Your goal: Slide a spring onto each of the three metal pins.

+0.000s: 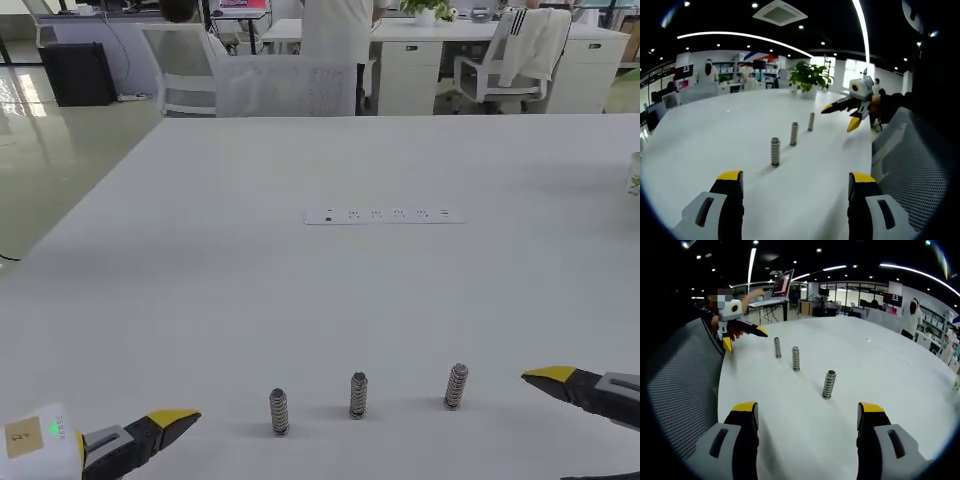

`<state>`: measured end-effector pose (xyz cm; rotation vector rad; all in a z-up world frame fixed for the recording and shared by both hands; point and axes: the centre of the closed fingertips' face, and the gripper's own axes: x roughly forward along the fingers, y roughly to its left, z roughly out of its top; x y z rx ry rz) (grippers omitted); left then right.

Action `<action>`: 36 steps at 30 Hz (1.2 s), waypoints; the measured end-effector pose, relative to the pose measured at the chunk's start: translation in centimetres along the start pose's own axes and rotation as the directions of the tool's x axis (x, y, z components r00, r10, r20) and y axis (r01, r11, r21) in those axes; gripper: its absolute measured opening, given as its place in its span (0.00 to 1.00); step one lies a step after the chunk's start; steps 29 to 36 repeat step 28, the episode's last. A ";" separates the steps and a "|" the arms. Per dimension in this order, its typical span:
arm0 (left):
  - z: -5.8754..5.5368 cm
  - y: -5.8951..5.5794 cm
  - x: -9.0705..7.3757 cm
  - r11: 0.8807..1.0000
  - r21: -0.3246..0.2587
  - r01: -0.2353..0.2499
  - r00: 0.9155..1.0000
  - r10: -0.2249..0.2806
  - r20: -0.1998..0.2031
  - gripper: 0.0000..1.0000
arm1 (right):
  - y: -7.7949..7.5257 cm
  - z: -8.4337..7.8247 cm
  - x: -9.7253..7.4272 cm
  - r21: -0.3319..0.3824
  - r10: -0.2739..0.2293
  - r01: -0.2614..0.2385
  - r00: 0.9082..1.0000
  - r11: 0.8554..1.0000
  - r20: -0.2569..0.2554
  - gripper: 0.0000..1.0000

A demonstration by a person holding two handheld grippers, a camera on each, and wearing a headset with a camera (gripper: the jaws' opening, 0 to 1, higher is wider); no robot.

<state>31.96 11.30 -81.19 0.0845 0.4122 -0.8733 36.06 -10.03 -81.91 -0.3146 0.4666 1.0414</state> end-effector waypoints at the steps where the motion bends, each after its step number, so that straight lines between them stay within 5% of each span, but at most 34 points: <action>1: 0.0 0.0 0.0 1.000 0.000 -0.001 1.000 0.001 0.000 0.83 | 0.0 0.0 0.0 -0.001 0.000 0.000 1.000 1.000 0.001 0.81; 36: 0.1 0.2 0.0 1.000 -0.006 -0.023 1.000 0.023 -0.002 0.84 | -0.5 -0.1 -0.2 0.002 0.004 -0.004 1.000 1.000 0.000 0.80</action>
